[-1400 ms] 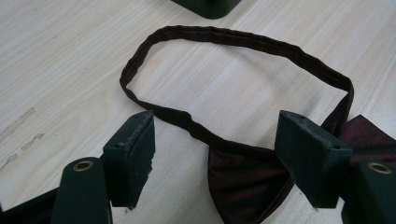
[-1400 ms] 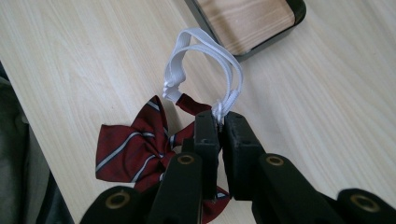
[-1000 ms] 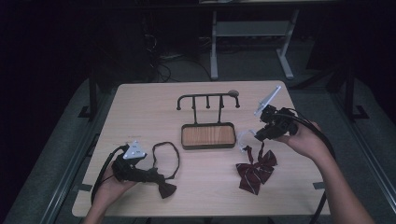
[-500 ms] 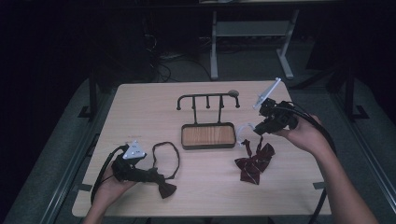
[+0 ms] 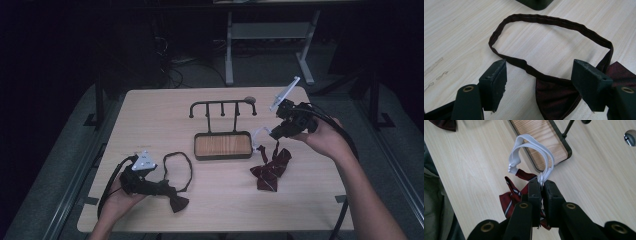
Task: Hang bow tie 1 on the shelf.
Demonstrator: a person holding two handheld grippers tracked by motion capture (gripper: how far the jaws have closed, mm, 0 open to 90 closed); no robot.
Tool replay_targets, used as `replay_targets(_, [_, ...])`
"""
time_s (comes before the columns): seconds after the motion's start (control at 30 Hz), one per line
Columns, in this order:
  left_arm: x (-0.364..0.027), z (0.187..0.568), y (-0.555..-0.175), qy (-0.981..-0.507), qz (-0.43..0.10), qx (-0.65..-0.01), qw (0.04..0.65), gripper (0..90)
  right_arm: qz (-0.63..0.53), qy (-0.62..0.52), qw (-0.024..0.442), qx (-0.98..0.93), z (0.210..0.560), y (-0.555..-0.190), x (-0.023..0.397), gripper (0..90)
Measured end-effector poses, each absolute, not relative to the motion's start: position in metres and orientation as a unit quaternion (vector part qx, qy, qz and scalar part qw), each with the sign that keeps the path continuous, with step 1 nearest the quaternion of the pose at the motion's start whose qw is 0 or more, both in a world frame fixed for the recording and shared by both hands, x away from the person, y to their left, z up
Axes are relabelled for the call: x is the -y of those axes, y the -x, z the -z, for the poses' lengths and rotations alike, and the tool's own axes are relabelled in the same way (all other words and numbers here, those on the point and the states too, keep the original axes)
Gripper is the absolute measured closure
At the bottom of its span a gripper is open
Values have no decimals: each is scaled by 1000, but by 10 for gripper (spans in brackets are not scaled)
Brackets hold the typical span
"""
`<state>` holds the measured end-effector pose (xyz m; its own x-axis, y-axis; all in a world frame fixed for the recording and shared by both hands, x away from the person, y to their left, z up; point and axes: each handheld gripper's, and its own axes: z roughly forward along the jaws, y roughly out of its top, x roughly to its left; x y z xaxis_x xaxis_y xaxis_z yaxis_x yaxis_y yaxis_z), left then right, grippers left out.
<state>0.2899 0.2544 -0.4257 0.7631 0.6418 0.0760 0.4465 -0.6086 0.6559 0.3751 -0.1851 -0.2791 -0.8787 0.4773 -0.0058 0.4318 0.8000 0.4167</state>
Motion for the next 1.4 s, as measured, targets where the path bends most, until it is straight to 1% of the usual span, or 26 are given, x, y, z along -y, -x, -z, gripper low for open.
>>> replay_targets(0.73, [-255,425,-290,-882,-154,-309,319,292,-207,-243,57,-946,266,-393,175,847])
replay_targets(1.4, [-256,424,-289,-881,-153,-311,321,292,-206,-260,70,-941,257,-415,169,860])
